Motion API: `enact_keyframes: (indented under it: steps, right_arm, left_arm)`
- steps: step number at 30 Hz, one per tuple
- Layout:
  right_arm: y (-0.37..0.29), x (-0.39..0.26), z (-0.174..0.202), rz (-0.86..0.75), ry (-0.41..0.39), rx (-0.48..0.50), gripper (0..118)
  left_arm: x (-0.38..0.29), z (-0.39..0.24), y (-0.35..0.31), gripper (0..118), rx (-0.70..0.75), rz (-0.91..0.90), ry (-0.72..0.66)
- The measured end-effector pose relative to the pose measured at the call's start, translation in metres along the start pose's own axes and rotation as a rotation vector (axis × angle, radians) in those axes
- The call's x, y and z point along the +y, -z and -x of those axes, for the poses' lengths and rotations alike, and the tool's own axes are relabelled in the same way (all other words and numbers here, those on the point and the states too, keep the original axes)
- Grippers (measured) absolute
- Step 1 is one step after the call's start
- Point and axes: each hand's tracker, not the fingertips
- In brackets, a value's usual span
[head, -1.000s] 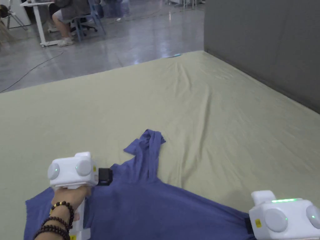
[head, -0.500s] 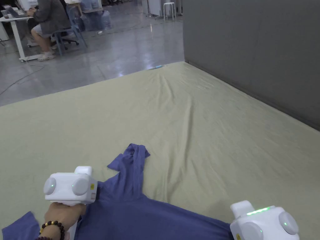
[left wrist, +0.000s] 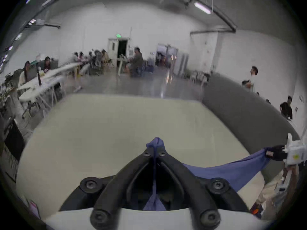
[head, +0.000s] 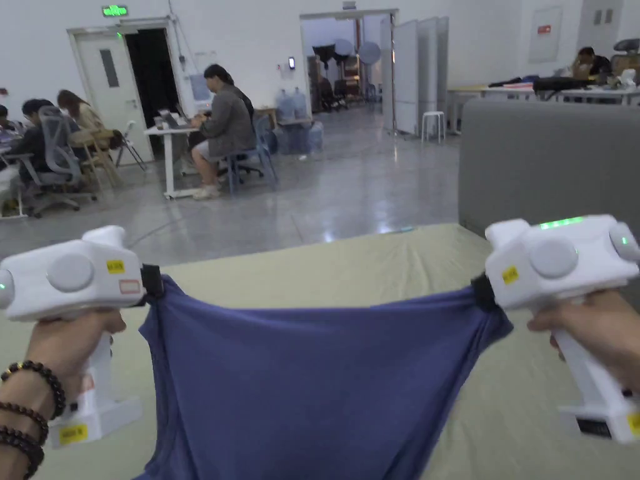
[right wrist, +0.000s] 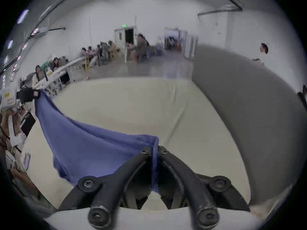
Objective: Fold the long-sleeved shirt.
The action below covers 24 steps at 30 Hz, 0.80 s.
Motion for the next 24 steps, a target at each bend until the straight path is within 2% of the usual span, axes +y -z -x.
enact_keyframes:
  steps: [2,3,4,7,9,12,15,18,24]
  right_arm:
    - [-0.008,0.064,0.006,-0.064,-0.05,0.012,1]
    - [-0.018,0.094,0.011,-0.113,-0.092,-0.008,1]
    - [-0.025,0.125,0.013,-0.137,-0.099,-0.022,1]
    - [-0.049,0.206,0.011,-0.199,-0.035,-0.004,1]
    - [-0.07,0.244,0.009,-0.249,0.012,0.01,1]
    - [-0.093,0.284,0.011,-0.291,0.026,-0.013,1]
    - [-0.097,0.299,0.015,-0.304,0.017,-0.018,1]
    - [-0.089,0.299,0.016,-0.299,0.023,-0.022,1]
    - [-0.015,0.257,0.018,-0.218,0.05,0.018,1]
  left_arm:
    - [0.041,-0.001,-0.025,0,-0.019,-0.095,-0.01]
    - [0.062,-0.001,-0.035,0,-0.039,-0.14,-0.034]
    - [0.082,-0.004,-0.045,0,-0.013,-0.177,-0.036]
    - [0.138,-0.014,-0.068,0,0.068,-0.26,0.01]
    - [0.171,-0.019,-0.086,0,0.123,-0.324,-0.007]
    - [0.211,-0.025,-0.104,0,0.101,-0.383,-0.047]
    - [0.228,-0.034,-0.115,0,0.15,-0.401,0.014]
    - [0.228,-0.034,-0.113,0,0.147,-0.4,0.018]
    - [0.19,-0.013,-0.059,0,0.152,-0.301,0.015]
